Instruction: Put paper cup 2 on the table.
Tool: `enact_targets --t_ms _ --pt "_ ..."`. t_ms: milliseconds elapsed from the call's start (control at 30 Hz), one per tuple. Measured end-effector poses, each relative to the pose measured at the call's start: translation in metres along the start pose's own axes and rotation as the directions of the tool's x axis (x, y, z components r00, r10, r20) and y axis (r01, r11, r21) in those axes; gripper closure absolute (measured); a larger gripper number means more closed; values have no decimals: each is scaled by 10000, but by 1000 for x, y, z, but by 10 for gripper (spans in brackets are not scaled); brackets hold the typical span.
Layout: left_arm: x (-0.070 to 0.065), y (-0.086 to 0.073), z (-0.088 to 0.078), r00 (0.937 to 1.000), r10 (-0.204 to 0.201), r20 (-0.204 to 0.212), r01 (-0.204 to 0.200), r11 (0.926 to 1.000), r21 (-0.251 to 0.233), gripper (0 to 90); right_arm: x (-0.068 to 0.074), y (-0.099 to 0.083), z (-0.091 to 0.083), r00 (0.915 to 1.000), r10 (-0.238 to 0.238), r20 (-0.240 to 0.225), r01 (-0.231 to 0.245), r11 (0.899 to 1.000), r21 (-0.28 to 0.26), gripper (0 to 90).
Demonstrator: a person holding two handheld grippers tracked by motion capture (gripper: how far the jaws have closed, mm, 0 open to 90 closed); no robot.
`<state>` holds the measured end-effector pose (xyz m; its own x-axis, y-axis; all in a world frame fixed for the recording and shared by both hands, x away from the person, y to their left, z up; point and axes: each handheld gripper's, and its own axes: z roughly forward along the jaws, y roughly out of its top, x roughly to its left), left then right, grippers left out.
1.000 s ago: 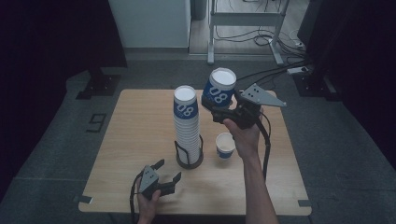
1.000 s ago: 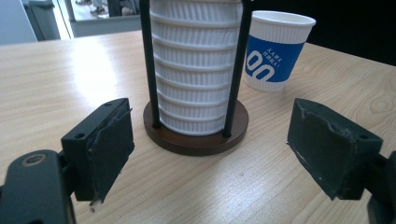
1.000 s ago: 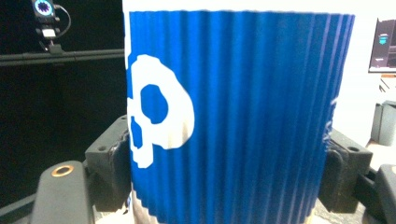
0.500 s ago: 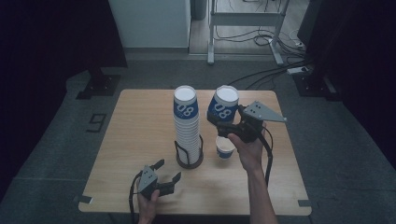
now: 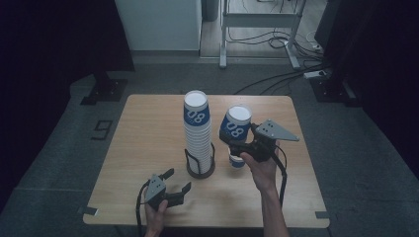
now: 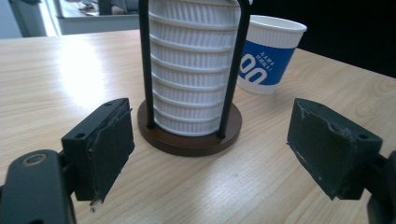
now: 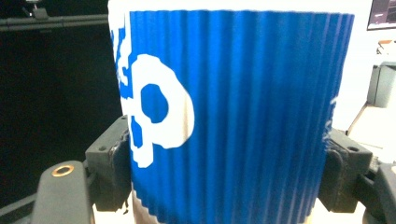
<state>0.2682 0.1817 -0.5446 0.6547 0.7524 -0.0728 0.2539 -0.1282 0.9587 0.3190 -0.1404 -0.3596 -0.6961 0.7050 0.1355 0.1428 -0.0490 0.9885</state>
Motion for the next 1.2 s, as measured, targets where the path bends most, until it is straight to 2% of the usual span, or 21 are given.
enact_targets --t_ms 267,333,433,500,700,867,1000,1067,1200 --pt "1 0 -1 10000 75 -30 -75 10000 -49 147 2 -21 0 9994 310 -172 -310 9995 19 209" --pt "1 0 -1 9999 55 -111 -55 10000 -17 146 1 -26 -2 9985 507 -212 -507 9987 -36 209" --pt "0 0 -1 9999 142 11 -142 9999 -26 166 1 -37 -2 9979 624 -199 -623 9980 76 210" --pt "0 0 0 9999 123 9 -123 9999 69 163 1 -39 -3 9975 673 -203 -671 9977 76 210" --pt "-1 0 -1 9995 285 93 -285 9996 -48 149 3 -53 -4 9957 900 -238 -897 9959 128 211" --pt "0 0 -1 9999 121 -19 -121 9999 -49 154 5 -67 -3 9938 1079 -277 -1072 9940 237 212" --pt "0 -1 -3 9997 185 145 -182 9995 -253 150 6 -76 -5 9918 1232 -339 -1223 9921 283 211" --pt "-1 -1 -2 9998 172 33 -171 9995 -252 166 6 -81 -6 9893 1388 -451 -1377 9901 259 212" --pt "-2 -1 -2 9992 180 347 -170 9995 -270 196 8 -87 -5 9881 1461 -480 -1445 9889 346 212"
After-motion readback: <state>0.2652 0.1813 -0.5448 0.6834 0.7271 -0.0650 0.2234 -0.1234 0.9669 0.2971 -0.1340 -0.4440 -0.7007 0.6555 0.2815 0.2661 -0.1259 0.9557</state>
